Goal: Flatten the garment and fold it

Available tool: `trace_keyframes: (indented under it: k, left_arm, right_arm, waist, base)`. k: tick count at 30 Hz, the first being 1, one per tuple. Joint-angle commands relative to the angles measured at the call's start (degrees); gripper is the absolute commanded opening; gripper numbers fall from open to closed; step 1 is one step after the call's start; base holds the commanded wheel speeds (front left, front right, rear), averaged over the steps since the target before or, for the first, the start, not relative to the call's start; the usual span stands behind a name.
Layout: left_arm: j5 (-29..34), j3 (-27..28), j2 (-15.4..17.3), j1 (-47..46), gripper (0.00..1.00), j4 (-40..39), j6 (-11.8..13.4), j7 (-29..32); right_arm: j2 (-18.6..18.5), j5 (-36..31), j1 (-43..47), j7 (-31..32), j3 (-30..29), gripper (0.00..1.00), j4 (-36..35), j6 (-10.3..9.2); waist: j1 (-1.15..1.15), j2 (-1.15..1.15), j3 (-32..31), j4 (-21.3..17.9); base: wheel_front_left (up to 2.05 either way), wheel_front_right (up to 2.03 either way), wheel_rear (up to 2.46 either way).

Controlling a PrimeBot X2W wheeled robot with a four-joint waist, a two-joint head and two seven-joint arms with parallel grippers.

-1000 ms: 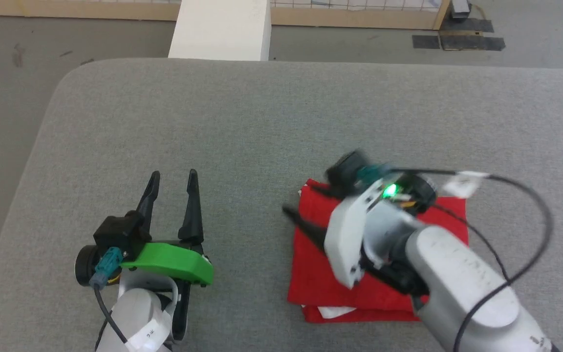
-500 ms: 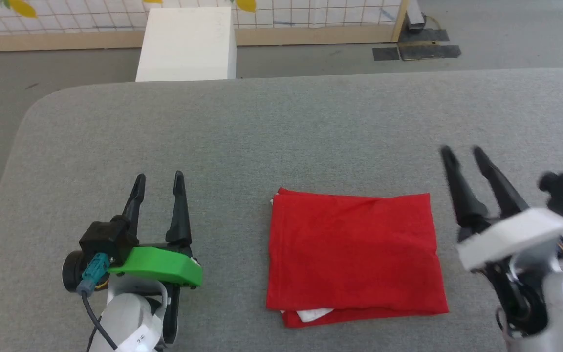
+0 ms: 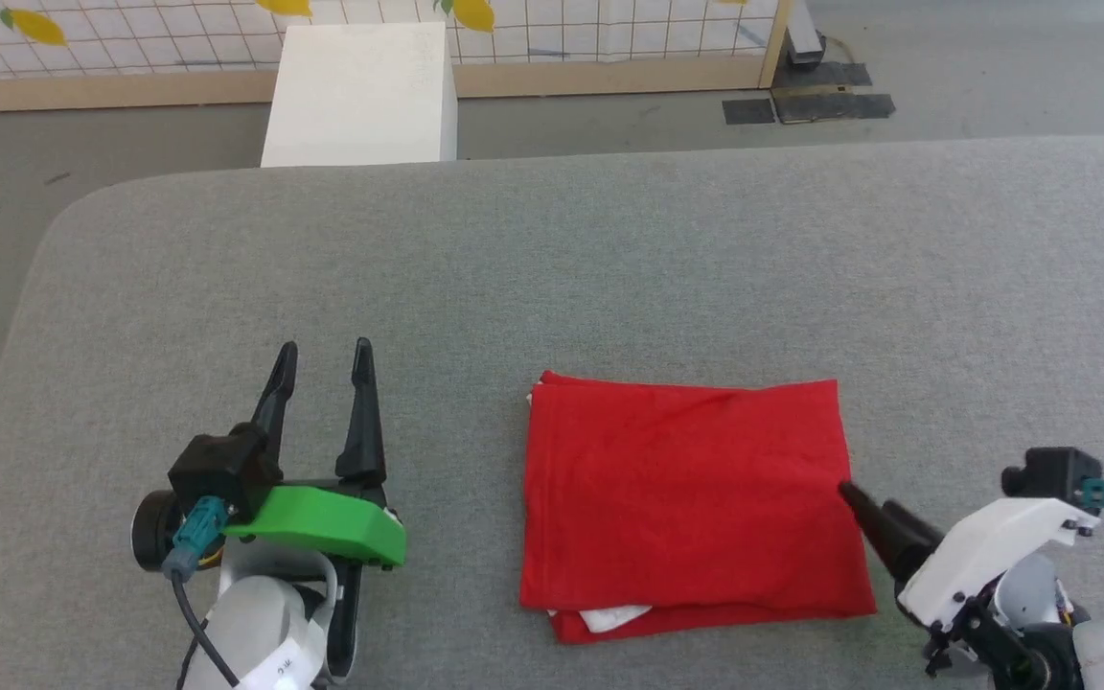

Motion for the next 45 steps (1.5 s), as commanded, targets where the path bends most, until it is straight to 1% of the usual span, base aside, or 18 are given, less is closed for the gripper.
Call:
trace_keyframes:
  k: [1,5,12,13,14,15,16,17,18,22,25,27,30,34,36,39,45]
  left_arm:
    - [-0.2,-0.1,-0.1,0.2,1.0,0.2,-0.2,-0.3]
    - [-0.4,-0.3,-0.1,0.1,1.0,0.5,-0.3,-0.3]
    - [-0.5,-0.6,-0.1,0.2,1.0,0.6,-0.1,-0.3]
    - [-0.6,-0.7,-0.1,0.3,1.0,0.6,0.0,-0.3]
    - [-0.6,-0.7,-0.1,0.3,1.0,0.6,0.0,-0.3]
    - [-0.6,-0.7,-0.1,0.3,1.0,0.7,0.0,-0.3]
    - [-0.6,-0.6,-0.1,0.4,1.0,0.7,0.0,-0.3]
    - [-0.6,-0.5,-0.1,0.4,1.0,0.7,0.0,-0.3]
    - [-0.6,-0.4,-0.1,0.4,1.0,0.7,0.0,-0.3]
    - [-0.2,-0.1,-0.1,0.3,1.0,0.4,0.0,-0.3]
    - [0.5,0.6,-0.1,0.1,1.0,0.0,0.0,-0.3]
    - [1.1,1.2,-0.1,-0.1,1.0,-0.4,-0.1,-0.3]
    - [1.9,2.0,-0.1,-0.7,1.0,-1.1,-0.3,-0.3]
    - [2.8,2.5,-0.1,-2.2,1.0,-2.0,-0.6,-0.3]
    - [3.5,2.5,-0.1,-3.3,1.0,-2.4,-0.8,-0.3]
    - [4.5,2.4,0.0,-5.0,1.0,-3.2,-0.9,-0.3]
    - [6.5,2.1,1.1,-8.6,1.0,-4.0,-1.2,-0.3]
  right_arm:
    - [0.1,0.1,-0.7,1.6,0.0,1.0,1.1,-0.08]
    - [0.1,0.3,-2.6,5.7,-0.4,1.0,5.0,-0.08]
    - [0.1,-0.6,-6.3,8.7,0.1,1.0,10.7,-0.08]
    - [0.1,-0.9,-6.7,9.4,0.7,0.95,11.3,-0.08]
    - [0.1,-1.0,-7.1,9.9,1.2,0.8,11.5,-0.08]
    - [0.1,-1.4,-7.4,10.4,1.9,0.38,11.7,-0.08]
    - [0.1,-1.9,-7.7,10.8,2.6,0.28,11.5,-0.08]
    - [0.1,-2.7,-8.1,11.0,3.3,0.11,11.1,-0.08]
    - [0.1,-3.5,-8.4,11.2,4.0,0.0,10.5,-0.08]
    - [-0.5,-11.6,-10.4,12.6,8.0,0.0,6.4,-0.08]
    - [-3.6,-15.8,-12.5,13.8,13.6,0.0,2.9,-0.08]
    - [-7.8,-19.2,-14.4,13.9,18.8,0.0,0.8,-0.08]
    - [-14.3,-23.3,-17.9,13.0,25.6,0.0,-0.4,-0.08]
    - [-21.5,-27.8,-23.5,8.8,31.0,0.0,0.5,-0.08]
    - [-24.2,-29.7,-26.4,5.9,32.5,0.0,2.0,-0.08]
    - [-26.9,-31.4,-30.1,2.4,33.1,0.0,5.5,-0.08]
    - [-30.4,-34.7,-35.7,-5.1,29.9,0.0,14.5,-0.08]
  waist:
    - [0.0,0.0,0.0,0.2]
    - [0.0,0.0,0.0,0.8]
    - [0.0,0.0,-0.1,1.5]
    - [0.0,0.0,-0.1,1.6]
    - [0.0,0.0,-0.2,1.6]
    - [0.0,0.0,-0.2,1.5]
    - [0.0,0.0,-0.2,1.5]
    - [0.0,0.0,-0.2,1.4]
    - [0.0,0.0,-0.2,1.2]
    - [0.0,0.0,0.4,-0.2]
    - [0.0,0.0,1.1,-2.0]
    - [0.0,0.0,1.8,-3.5]
    - [0.0,0.0,2.9,-5.9]
    - [0.0,0.0,5.3,-9.4]
    - [0.0,0.0,6.9,-11.1]
    - [0.0,0.0,9.4,-13.8]
    - [0.0,0.0,15.1,-18.6]
  base:
    - [0.0,0.0,0.0]
    - [0.0,0.0,0.0]
    - [0.0,0.0,0.0]
    - [0.0,0.0,0.0]
    - [0.0,0.0,0.0]
    - [0.0,0.0,0.0]
    - [0.0,0.0,0.0]
    - [0.0,0.0,0.0]
    - [0.0,0.0,0.0]
    - [0.0,0.0,0.0]
    - [0.0,0.0,0.0]
    - [0.0,0.0,0.0]
    - [0.0,0.0,0.0]
    - [0.0,0.0,0.0]
    - [0.0,0.0,0.0]
    - [0.0,0.0,0.0]
    - [0.0,0.0,0.0]
